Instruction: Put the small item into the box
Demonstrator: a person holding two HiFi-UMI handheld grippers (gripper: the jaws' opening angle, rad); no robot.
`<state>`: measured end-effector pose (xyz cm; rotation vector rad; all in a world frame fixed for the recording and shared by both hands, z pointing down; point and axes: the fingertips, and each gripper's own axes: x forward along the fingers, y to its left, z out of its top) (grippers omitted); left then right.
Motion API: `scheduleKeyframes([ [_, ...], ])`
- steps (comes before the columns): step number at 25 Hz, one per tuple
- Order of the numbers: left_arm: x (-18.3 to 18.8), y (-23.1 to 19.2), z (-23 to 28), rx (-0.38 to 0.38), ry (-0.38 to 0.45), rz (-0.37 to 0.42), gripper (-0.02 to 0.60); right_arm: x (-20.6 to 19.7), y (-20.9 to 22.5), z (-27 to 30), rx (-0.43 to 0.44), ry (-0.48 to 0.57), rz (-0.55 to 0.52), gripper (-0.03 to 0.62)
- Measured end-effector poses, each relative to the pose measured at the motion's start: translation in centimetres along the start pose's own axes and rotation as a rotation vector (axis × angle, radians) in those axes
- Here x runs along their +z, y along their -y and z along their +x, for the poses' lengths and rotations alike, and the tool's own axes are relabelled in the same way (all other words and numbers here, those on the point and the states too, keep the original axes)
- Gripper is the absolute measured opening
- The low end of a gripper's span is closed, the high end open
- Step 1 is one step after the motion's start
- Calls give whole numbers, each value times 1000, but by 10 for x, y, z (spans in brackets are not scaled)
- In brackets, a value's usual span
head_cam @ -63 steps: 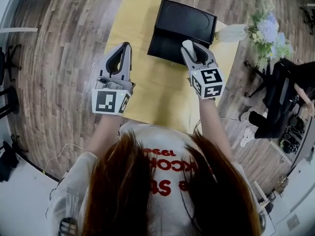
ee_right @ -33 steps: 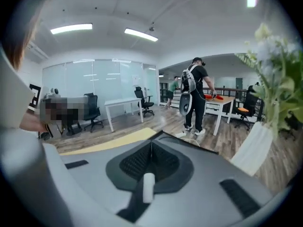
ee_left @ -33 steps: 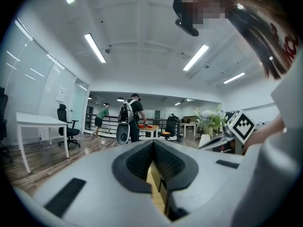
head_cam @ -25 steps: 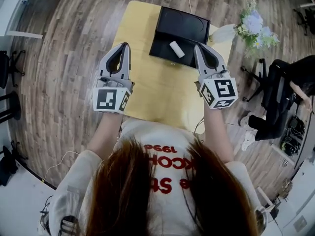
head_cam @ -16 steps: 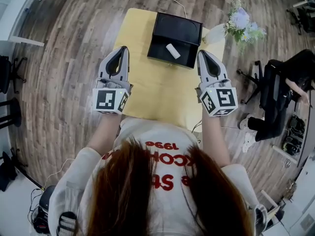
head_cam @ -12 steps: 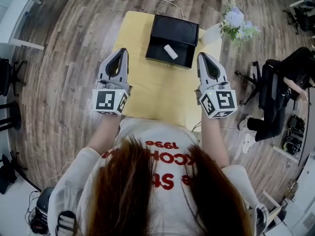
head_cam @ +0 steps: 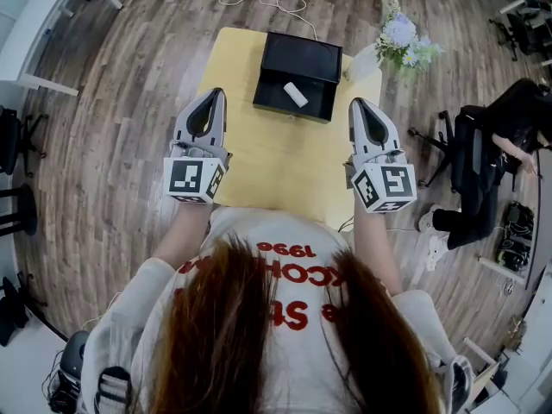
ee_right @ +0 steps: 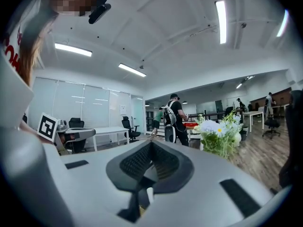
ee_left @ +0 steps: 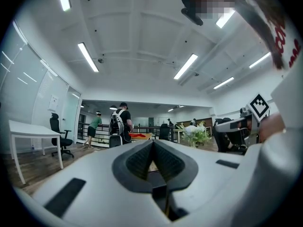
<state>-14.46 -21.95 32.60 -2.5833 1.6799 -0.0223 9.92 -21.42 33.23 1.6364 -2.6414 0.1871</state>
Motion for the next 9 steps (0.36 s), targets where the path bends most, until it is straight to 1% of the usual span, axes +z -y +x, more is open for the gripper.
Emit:
scheduleKeyframes([
  [9, 4, 17, -8, -11, 3, 8, 8, 4, 4, -20, -15, 18, -1, 5],
])
